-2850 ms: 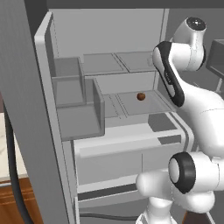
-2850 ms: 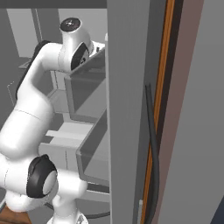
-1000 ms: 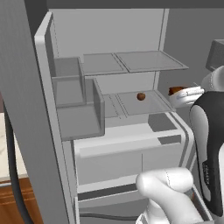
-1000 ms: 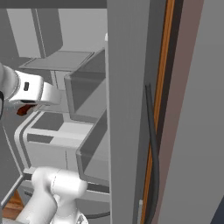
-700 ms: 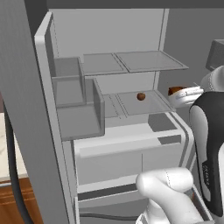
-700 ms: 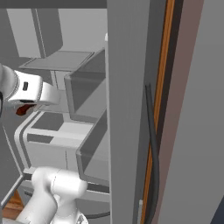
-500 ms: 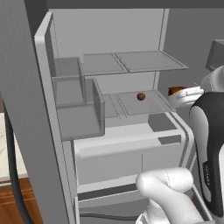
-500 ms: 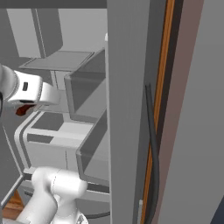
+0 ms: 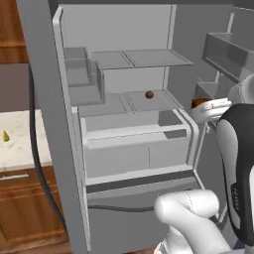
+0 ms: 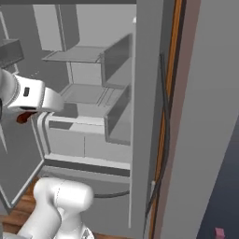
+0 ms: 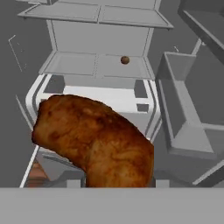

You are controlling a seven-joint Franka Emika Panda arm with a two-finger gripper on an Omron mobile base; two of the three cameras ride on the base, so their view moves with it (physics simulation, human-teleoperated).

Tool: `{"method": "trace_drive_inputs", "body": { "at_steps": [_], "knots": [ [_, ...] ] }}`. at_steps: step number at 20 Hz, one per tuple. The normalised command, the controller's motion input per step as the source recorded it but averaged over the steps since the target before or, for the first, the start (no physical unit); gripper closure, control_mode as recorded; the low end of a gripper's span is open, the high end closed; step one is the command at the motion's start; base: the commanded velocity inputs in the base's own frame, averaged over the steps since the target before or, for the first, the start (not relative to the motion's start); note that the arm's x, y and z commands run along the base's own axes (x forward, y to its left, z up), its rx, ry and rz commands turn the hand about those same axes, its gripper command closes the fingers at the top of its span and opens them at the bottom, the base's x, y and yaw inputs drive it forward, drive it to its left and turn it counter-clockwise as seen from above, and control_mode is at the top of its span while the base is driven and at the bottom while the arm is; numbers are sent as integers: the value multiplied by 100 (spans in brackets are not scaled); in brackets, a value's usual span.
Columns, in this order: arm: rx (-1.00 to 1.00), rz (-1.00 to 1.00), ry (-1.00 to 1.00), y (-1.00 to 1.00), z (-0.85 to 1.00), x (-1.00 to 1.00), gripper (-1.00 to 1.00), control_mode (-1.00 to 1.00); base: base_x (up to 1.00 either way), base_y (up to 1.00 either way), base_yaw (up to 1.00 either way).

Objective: Open the fridge, remove the apple, lemon wedge, and chicken drumstick, and place them on any counter.

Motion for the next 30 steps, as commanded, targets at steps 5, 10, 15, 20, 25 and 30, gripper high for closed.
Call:
{"method": "trace_drive_inputs", "body": {
  "at_steps": [5,10,15,20,25,30],
  "knots": [
    [0,0,0,0,0,0,100,100,-81,57,0],
    [0,0,0,0,0,0,100,100,-47,96,0],
    [0,0,0,0,0,0,100,100,-40,100,0],
    [0,0,0,0,0,0,100,100,-21,100,0],
    [0,0,0,0,0,0,100,100,25,89,0],
    [0,0,0,0,0,0,100,100,94,55,0]
  ]
}}
